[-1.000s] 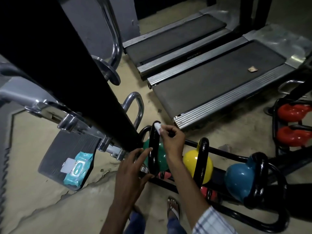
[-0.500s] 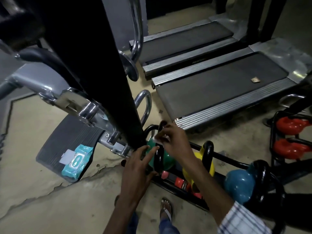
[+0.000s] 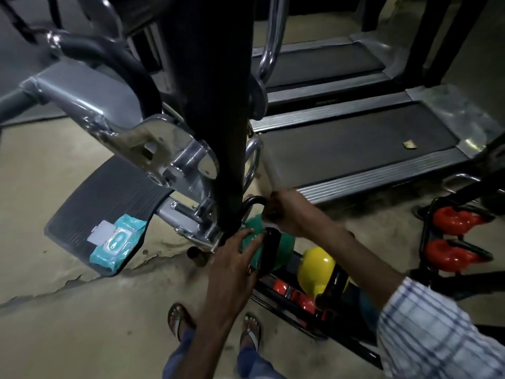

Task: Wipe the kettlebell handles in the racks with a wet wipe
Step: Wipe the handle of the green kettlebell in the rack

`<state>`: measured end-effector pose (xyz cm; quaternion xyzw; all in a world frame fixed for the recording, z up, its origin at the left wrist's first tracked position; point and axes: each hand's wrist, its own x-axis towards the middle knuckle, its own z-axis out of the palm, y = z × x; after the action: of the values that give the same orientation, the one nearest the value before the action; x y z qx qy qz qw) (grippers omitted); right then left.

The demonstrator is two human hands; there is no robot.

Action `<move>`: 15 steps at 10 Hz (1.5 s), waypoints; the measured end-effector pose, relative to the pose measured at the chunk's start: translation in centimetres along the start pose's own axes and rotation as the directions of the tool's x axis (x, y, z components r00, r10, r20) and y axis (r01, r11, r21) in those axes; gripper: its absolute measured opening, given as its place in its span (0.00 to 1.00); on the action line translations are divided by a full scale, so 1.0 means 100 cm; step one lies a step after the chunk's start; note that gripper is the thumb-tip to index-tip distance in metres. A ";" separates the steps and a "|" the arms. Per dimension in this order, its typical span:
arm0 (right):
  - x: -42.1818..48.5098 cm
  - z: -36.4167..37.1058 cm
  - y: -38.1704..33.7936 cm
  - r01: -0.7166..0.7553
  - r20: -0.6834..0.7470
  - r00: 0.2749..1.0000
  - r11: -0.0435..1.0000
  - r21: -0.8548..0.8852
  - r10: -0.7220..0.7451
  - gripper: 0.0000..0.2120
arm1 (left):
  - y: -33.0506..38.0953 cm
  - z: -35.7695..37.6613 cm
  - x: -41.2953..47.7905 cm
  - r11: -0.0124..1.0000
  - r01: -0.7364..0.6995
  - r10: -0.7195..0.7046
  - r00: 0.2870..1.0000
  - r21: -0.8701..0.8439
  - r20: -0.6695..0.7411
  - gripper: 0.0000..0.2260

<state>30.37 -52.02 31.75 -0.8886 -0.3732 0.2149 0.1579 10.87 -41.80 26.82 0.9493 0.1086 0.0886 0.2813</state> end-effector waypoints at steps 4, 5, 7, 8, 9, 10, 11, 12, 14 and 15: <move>0.036 -0.022 -0.009 0.131 0.324 0.944 0.968 -0.214 -0.056 0.10 | -0.001 0.002 0.001 0.999 0.040 -0.040 0.999 0.027 0.000 0.35; 0.061 -0.026 0.009 0.030 0.252 0.967 0.973 -0.227 0.029 0.13 | -0.005 0.005 0.001 1.000 0.014 -0.014 1.000 0.018 -0.010 0.39; 0.090 -0.024 0.057 -0.182 0.190 0.966 0.983 0.023 0.174 0.08 | -0.003 -0.002 0.000 0.998 0.034 -0.035 0.999 0.052 0.014 0.43; 0.063 -0.006 0.068 -0.269 0.046 0.962 0.910 0.315 0.269 0.11 | -0.003 -0.001 0.001 0.997 0.040 -0.040 0.999 0.062 0.008 0.45; 0.029 0.003 0.052 -0.133 -0.222 0.945 0.904 0.406 0.239 0.09 | 0.000 -0.003 0.003 0.998 0.055 -0.055 0.998 0.036 0.015 0.49; -0.016 0.010 0.006 0.149 -0.380 0.923 0.970 0.194 -0.065 0.04 | 0.000 -0.006 0.006 0.999 0.042 -0.042 0.999 0.022 -0.008 0.50; -0.066 0.056 -0.026 0.216 -0.359 0.908 0.976 -0.036 -0.214 0.02 | -0.002 -0.009 0.009 1.000 0.023 -0.022 0.999 0.007 -0.050 0.45; -0.103 0.099 -0.030 0.219 -0.475 0.859 0.976 0.002 -0.192 0.06 | -0.004 -0.011 0.011 1.000 -0.008 0.008 1.000 0.003 0.011 0.45; -0.124 0.154 -0.033 0.142 -0.594 0.791 0.903 0.407 0.143 0.08 | -0.012 -0.019 0.021 0.989 -0.138 0.118 0.960 0.061 0.253 0.52; -0.121 0.161 -0.041 0.099 -0.497 0.726 0.643 0.760 0.475 0.08 | -0.010 -0.021 0.023 0.984 -0.163 0.140 0.962 0.078 0.236 0.51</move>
<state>12.28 -56.14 22.99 -0.7953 -0.0684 0.0360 0.6012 12.42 -39.27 28.23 0.9712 0.0066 -0.0055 0.2381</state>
